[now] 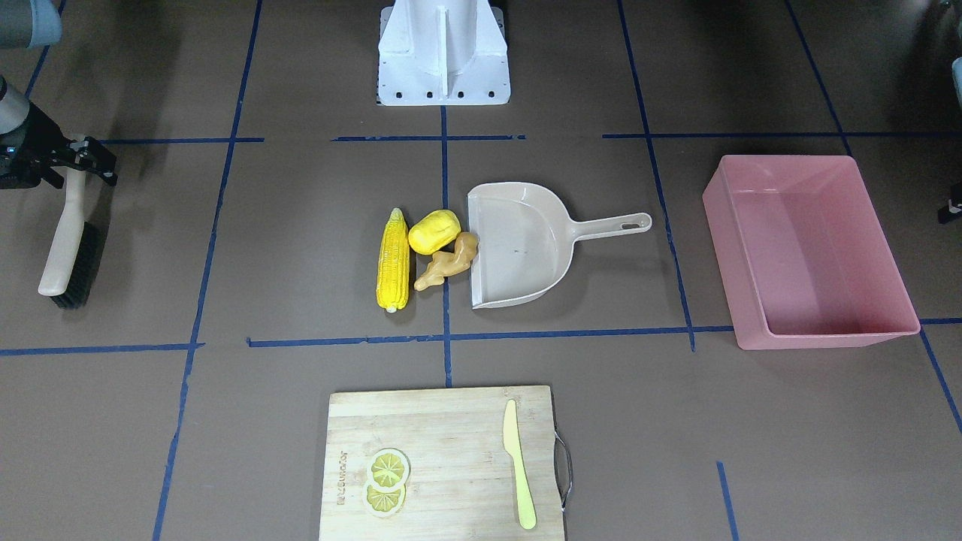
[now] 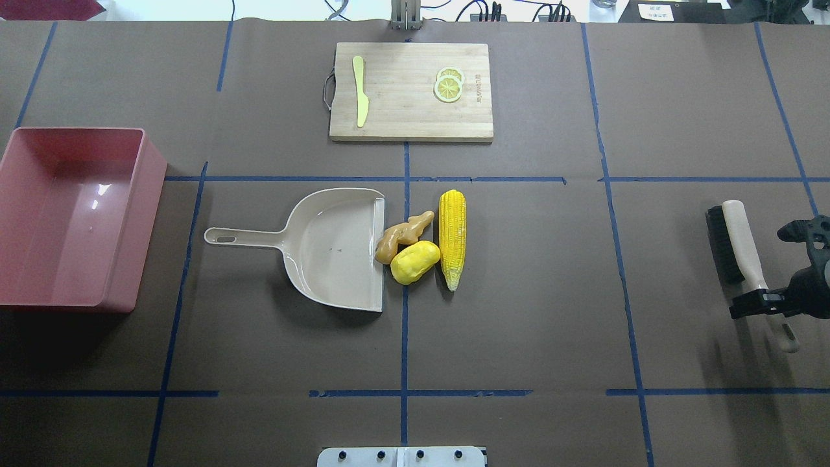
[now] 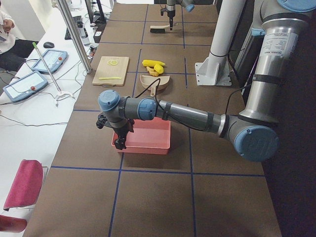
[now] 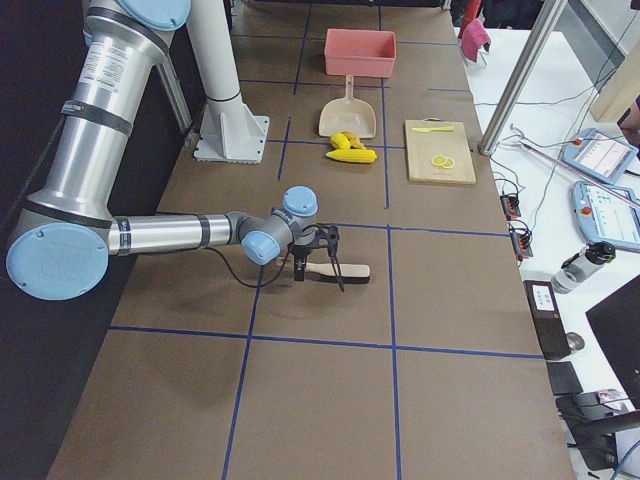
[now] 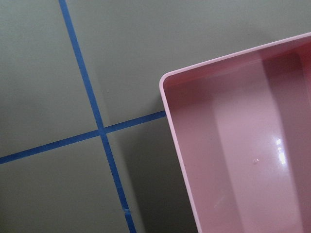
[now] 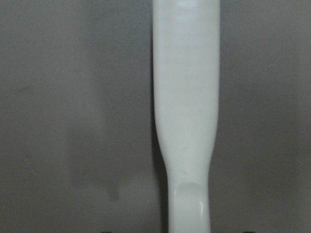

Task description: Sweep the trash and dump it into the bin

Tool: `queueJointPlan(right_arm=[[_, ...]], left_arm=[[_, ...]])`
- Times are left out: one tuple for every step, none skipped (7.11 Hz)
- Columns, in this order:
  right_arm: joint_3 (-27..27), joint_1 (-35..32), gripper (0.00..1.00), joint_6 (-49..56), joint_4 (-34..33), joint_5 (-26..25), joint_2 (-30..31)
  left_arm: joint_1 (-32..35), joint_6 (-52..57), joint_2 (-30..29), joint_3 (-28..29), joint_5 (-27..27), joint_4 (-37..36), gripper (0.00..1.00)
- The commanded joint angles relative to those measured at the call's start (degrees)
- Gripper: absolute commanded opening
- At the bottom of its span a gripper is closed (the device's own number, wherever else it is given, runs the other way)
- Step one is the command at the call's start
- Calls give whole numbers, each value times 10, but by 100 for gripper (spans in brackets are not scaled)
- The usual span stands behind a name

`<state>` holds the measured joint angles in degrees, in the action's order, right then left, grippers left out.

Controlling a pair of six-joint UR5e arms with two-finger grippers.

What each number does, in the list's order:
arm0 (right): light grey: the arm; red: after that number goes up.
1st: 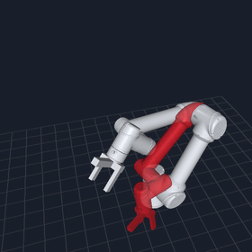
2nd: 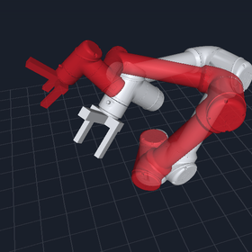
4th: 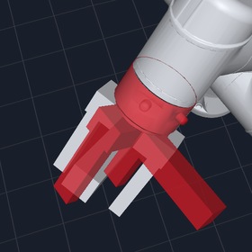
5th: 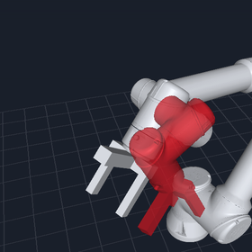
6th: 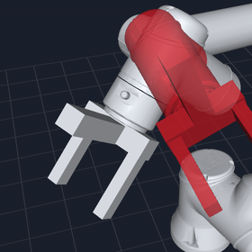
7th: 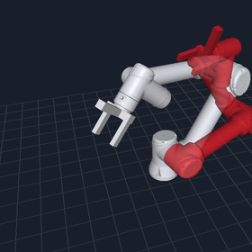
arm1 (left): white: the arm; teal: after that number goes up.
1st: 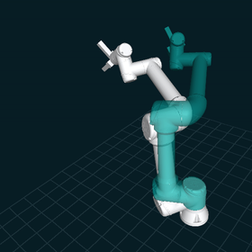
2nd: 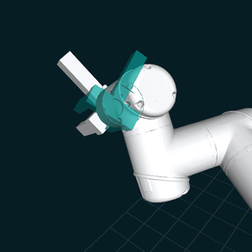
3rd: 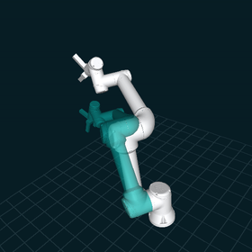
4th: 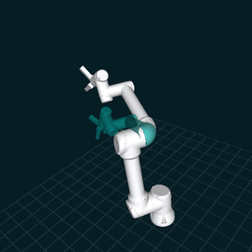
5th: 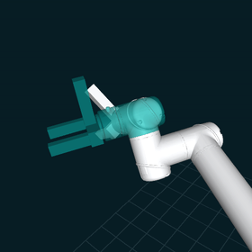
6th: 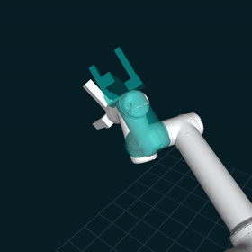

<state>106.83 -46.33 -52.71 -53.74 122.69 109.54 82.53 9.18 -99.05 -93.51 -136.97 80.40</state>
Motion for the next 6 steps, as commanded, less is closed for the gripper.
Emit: queueJointPlan(right_arm=[[0, 7, 33, -11, 6, 2, 10], [4, 5, 13, -10, 6, 4, 11], [23, 5, 0, -8, 6, 5, 18], [45, 1, 0, -8, 3, 22, 20], [72, -9, 0, -8, -1, 31, 15], [75, -10, 0, -10, -3, 32, -5]], left_arm=[[-2, -2, -1, -6, -1, 10, 100], [-5, -2, 0, -8, -1, 28, 100], [-24, 0, 0, -8, 0, 64, 100], [-61, -3, 0, -15, 4, 146, 100], [-90, -38, 0, -19, 0, 199, 98], [-144, -63, -1, -23, 5, 275, 98]])
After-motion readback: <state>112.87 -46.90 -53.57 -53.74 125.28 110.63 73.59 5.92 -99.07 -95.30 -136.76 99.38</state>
